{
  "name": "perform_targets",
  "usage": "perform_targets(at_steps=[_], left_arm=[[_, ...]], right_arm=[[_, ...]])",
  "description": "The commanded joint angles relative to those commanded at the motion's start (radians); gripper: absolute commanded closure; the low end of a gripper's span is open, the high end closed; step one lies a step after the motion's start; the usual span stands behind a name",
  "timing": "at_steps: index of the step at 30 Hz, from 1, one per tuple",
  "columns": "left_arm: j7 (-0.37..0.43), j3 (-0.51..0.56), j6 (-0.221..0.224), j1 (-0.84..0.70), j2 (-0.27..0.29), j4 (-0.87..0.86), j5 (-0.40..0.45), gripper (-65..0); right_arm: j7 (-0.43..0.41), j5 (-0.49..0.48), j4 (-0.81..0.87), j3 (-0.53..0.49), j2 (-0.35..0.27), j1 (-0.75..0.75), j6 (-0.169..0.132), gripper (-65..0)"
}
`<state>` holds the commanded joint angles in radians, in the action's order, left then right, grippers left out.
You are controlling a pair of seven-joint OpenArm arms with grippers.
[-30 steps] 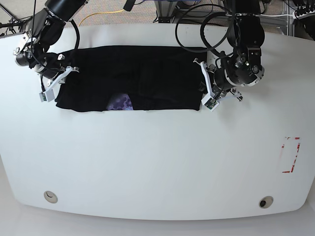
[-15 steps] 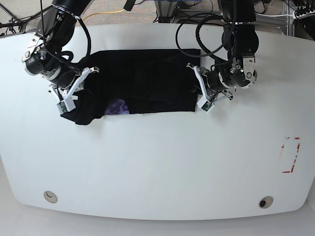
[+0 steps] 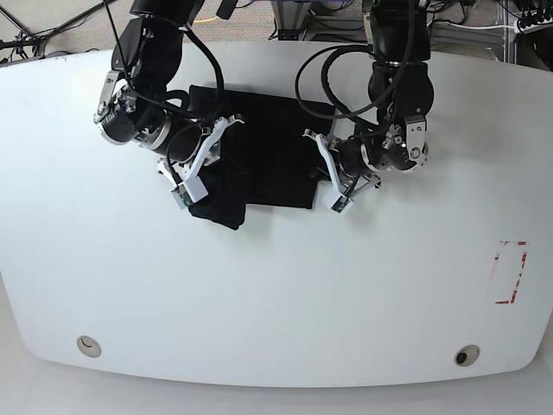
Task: Fold the T-shirt properly
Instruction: 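Fold the shirt ends inward with both grippers toward each other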
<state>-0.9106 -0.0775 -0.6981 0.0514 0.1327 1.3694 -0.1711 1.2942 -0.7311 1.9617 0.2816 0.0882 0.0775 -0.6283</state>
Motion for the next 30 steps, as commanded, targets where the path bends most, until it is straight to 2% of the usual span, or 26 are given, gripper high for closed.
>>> perform_targets(at_steps=[4, 7, 11, 15, 17, 20, 24, 28, 30], left_arm=[[0.003, 0.0, 0.0, 0.0, 0.014, 0.014, 0.002, -5.3], [0.003, 0.0, 0.0, 0.0, 0.015, 0.006, 0.002, -5.3], [0.003, 0.0, 0.0, 0.0, 0.015, 0.011, 0.002, -5.3], [0.003, -0.005, 0.0, 0.0, 0.014, 0.011, -0.002, -5.4], [0.003, -0.006, 0.0, 0.0, 0.014, 0.015, -0.002, -5.7], [0.005, -0.008, 0.0, 0.003, 0.014, 0.031, -0.002, -7.9], [0.005, -0.008, 0.0, 0.009, 0.018, 0.054, -0.003, -11.8], [0.005, -0.034, 0.0, 0.009, 0.014, 0.129, -0.003, -11.9], [0.005, -0.084, 0.0, 0.009, 0.015, 0.163, -0.003, -11.9]], right_arm=[[-0.075, 0.0, -0.041, -0.051, -0.006, 0.006, 0.0, -0.5], [-0.091, -0.003, -0.101, -0.066, -0.012, -0.011, 0.0, -6.3], [-0.094, -0.002, -0.138, -0.066, -0.011, -0.034, 0.0, -17.1], [-0.106, -0.002, -0.18, -0.061, -0.02, -0.072, 0.0, -32.7], [-0.107, -0.006, -0.186, -0.064, -0.043, -0.077, 0.0, -40.9], [-0.107, -0.009, -0.143, -0.068, -0.051, -0.075, 0.0, -47.2], [-0.107, -0.009, -0.061, -0.068, -0.051, -0.068, -0.009, -48.2], [-0.107, -0.009, 0.012, -0.06, -0.058, -0.023, -0.011, -48.2], [-0.107, -0.014, 0.02, -0.06, -0.101, -0.008, -0.014, -48.2]])
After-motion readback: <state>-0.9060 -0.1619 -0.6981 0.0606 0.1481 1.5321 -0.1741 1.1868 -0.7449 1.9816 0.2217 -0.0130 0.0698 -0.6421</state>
